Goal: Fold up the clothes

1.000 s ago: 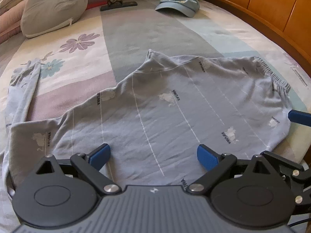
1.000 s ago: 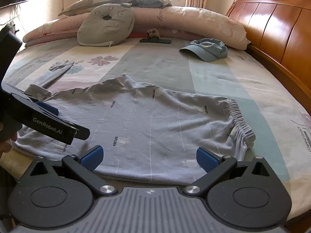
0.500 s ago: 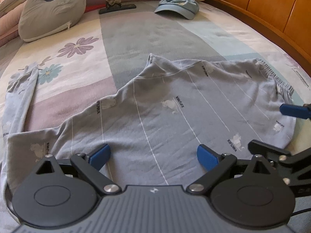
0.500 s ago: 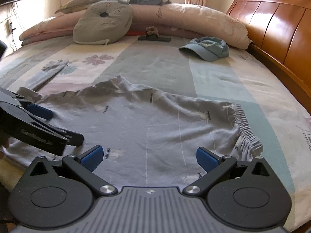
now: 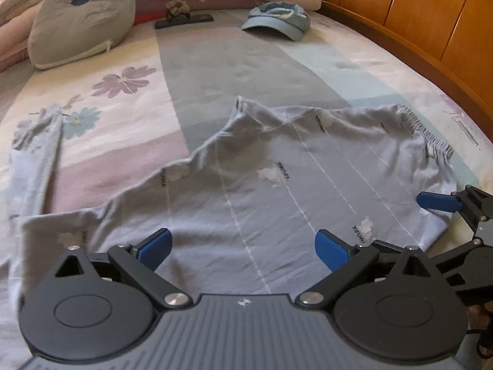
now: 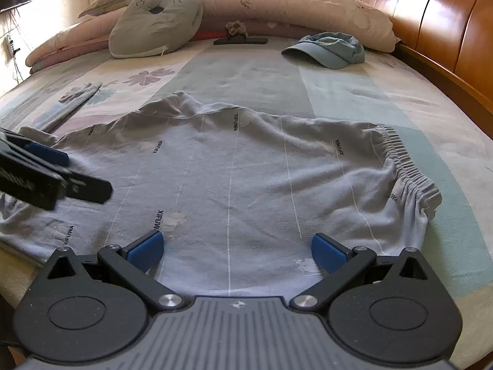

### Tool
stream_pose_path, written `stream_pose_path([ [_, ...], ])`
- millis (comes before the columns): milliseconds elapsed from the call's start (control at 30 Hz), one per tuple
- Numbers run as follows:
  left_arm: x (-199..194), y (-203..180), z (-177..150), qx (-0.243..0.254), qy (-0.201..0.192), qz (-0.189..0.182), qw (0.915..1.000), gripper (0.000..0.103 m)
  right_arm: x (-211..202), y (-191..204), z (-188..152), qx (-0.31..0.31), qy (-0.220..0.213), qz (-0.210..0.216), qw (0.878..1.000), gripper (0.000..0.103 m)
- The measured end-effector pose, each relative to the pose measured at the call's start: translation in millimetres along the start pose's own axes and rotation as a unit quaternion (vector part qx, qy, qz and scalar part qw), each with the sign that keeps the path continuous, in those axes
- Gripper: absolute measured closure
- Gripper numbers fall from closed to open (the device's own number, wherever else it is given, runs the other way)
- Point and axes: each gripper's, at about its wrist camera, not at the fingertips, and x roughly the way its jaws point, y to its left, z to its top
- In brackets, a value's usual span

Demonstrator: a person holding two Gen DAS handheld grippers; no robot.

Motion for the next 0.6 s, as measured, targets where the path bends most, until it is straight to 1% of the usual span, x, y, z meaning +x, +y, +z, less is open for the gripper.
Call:
stream_pose_path([
  [167,-19.0,18.2,0.4,-0.012,-0.007,0.006,0.9999,0.004,-0.2,0.2,-2.2,0.002,-0.007,-0.003,1.0,0.0],
  [267,-37.3,30.8,0.7,-0.015,-0.019,0.011,0.9996,0.004,-0.6,-0.5,-2.7,0.002,-0.008,-0.001,1.0,0.0],
  [400,-63.8,58.8,-0.5,-0.029,-0.032,0.006,0.9991,0.004,-0.4,-3.2,4.7,0.008,0.008,0.007,1.0,0.0],
  [467,-74.0,75.6,-2.6,-0.035,-0.032,0.011,0.9988,0.004,-2.9,-5.6,11.6,0.021,0.011,0.025,0.999,0.0],
  [533,-82.9,95.3,-7.0,-0.039,-0.033,0.034,0.9981,0.004,-8.1,-9.3,25.0,0.047,0.004,0.077,0.996,0.0],
  [600,-88.8,114.9,-14.0,-0.042,-0.03,0.054,0.9972,0.004,-10.6,-8.2,41.8,0.068,-0.004,0.125,0.99,0.0],
])
